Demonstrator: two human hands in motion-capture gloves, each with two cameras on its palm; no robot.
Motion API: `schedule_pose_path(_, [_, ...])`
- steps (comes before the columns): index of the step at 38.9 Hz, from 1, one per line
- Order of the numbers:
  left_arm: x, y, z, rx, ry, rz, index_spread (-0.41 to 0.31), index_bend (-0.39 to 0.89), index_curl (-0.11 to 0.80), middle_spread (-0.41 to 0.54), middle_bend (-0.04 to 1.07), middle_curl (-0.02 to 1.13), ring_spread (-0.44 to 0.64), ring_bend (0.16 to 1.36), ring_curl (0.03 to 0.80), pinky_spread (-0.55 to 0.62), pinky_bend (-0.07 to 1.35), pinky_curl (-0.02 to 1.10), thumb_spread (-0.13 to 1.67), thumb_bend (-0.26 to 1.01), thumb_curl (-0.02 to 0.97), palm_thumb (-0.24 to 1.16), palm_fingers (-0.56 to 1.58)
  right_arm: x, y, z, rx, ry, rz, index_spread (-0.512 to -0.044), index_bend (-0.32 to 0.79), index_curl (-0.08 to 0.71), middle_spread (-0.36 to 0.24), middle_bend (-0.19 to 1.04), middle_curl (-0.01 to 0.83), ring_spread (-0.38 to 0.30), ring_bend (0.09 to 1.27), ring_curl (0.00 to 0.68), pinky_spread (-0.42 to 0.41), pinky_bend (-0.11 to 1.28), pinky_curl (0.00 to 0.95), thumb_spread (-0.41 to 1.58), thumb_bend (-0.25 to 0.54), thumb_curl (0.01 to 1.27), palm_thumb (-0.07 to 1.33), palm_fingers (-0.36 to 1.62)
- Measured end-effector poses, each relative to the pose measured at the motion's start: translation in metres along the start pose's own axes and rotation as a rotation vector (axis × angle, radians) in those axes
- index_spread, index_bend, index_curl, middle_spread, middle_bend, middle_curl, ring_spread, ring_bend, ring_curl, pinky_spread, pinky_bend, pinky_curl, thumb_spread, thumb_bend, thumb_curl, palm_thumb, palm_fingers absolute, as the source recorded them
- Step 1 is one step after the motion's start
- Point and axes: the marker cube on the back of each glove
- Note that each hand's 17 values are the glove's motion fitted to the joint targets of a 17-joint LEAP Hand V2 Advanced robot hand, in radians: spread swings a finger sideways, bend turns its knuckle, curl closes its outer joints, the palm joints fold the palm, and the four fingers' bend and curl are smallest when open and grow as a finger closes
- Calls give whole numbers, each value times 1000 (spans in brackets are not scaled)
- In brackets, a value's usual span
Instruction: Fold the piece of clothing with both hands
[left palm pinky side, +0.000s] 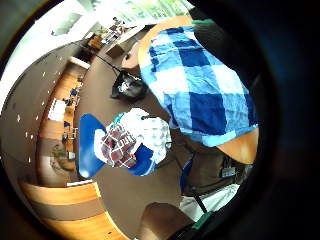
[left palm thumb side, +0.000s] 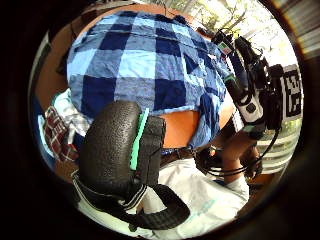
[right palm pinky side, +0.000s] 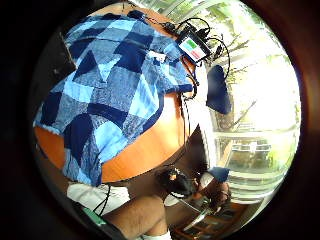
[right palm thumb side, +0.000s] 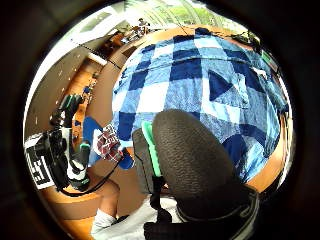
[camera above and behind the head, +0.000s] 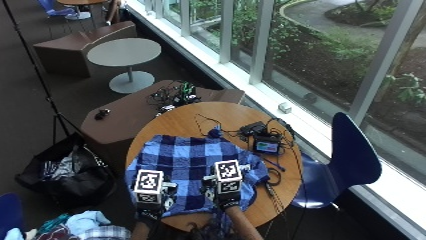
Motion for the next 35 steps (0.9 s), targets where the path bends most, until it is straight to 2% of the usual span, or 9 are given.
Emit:
schedule_pose_path(1, [0, 0, 0, -3, 1, 1, -61, 51, 10, -24, 260, 72, 58, 470, 93, 140, 378, 62, 443, 57, 28, 98, 485, 0, 0, 0, 0, -1, 1, -188, 153, 36, -5, 219, 52, 50, 207, 24, 120, 376, 83, 450, 115, 43, 181, 199])
schedule_pose_path(3, [1, 2, 0, -15, 3, 5, -77, 58, 22, -30, 266, 116, 73, 506, 141, 181, 412, 102, 588, 57, 43, 105, 454, 2, -1, 1, -2, -4, 5, -239, 151, 61, -6, 220, 75, 64, 211, 44, 151, 395, 115, 602, 119, 60, 195, 184])
schedule_pose_path(6, [1, 3, -1, -21, 1, 12, -93, 70, 39, -33, 276, 167, 93, 544, 188, 229, 447, 143, 755, 51, 65, 109, 418, 5, -1, 3, -9, -6, 9, -291, 152, 91, -7, 220, 104, 81, 218, 68, 185, 413, 152, 778, 118, 83, 205, 164])
schedule_pose_path(13, [-3, 1, 4, -13, 4, 13, -113, 89, 72, -38, 286, 231, 119, 588, 233, 294, 495, 187, 986, 27, 111, 111, 365, 6, 1, 1, -22, -7, -5, -353, 151, 137, -5, 222, 158, 104, 229, 103, 228, 427, 200, 1026, 96, 128, 212, 136])
schedule_pose_path(23, [-11, 20, 5, -46, 10, 8, -124, 100, 111, -41, 298, 288, 134, 619, 260, 332, 528, 221, 1119, -9, 163, 113, 326, 11, 15, 6, -42, -23, -26, -380, 149, 179, -3, 216, 214, 121, 237, 138, 250, 443, 245, 1171, 54, 179, 218, 115])
schedule_pose_path(29, [-21, 31, 44, -62, 44, -14, -125, 107, 133, -35, 301, 312, 137, 631, 269, 342, 538, 235, 1137, -17, 189, 108, 314, 24, 40, 26, -61, -56, 0, -369, 135, 194, -2, 212, 239, 131, 263, 161, 256, 448, 264, 1198, 26, 202, 224, 106])
schedule_pose_path(35, [-31, 40, 85, -170, 12, -26, -126, 125, 157, -29, 280, 325, 138, 639, 277, 331, 554, 248, 1143, -9, 215, 132, 322, 31, 58, 59, -152, -49, 1, -348, 124, 200, 11, 217, 262, 142, 284, 183, 259, 457, 281, 1191, -2, 226, 235, 88])
